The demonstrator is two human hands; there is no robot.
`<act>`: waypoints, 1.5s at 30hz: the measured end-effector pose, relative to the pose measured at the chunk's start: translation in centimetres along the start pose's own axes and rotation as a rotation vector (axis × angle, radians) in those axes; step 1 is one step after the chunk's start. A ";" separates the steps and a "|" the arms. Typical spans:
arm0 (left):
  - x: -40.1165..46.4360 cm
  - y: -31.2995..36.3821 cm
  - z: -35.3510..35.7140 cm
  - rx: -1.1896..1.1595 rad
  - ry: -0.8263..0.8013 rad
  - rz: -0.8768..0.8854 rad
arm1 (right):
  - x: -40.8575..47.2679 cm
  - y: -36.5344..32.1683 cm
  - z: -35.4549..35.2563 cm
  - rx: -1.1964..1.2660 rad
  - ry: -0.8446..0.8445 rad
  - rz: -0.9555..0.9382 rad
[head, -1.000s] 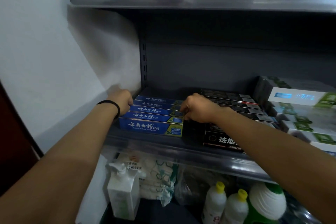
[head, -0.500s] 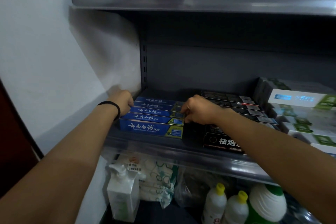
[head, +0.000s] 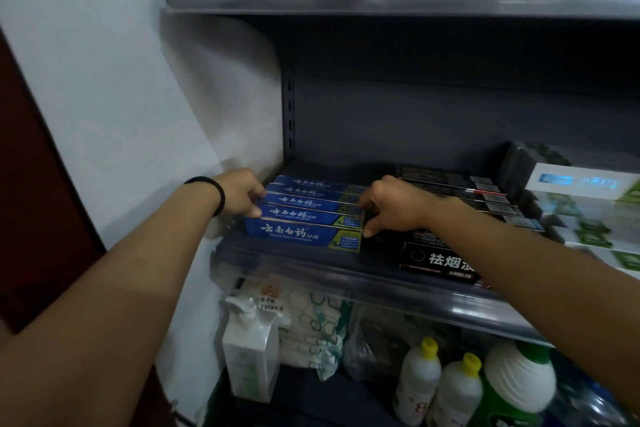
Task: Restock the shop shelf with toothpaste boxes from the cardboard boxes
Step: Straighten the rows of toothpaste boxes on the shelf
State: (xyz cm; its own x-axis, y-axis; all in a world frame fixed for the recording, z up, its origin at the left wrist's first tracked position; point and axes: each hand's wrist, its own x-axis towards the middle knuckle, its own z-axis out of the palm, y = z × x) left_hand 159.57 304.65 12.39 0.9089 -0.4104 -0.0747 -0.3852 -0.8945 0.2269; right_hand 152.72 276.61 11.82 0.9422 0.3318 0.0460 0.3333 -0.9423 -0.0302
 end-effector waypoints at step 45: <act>7.1 0.1 0.1 -0.035 0.126 -0.071 | 5.2 3.5 -0.5 -0.038 0.056 0.072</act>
State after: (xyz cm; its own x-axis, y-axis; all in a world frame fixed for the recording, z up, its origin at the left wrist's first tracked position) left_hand 165.94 301.68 11.82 0.9474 -0.3186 0.0304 -0.3153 -0.9130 0.2588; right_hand 158.80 275.05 12.42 0.9600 0.2610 0.1011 0.2621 -0.9650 0.0026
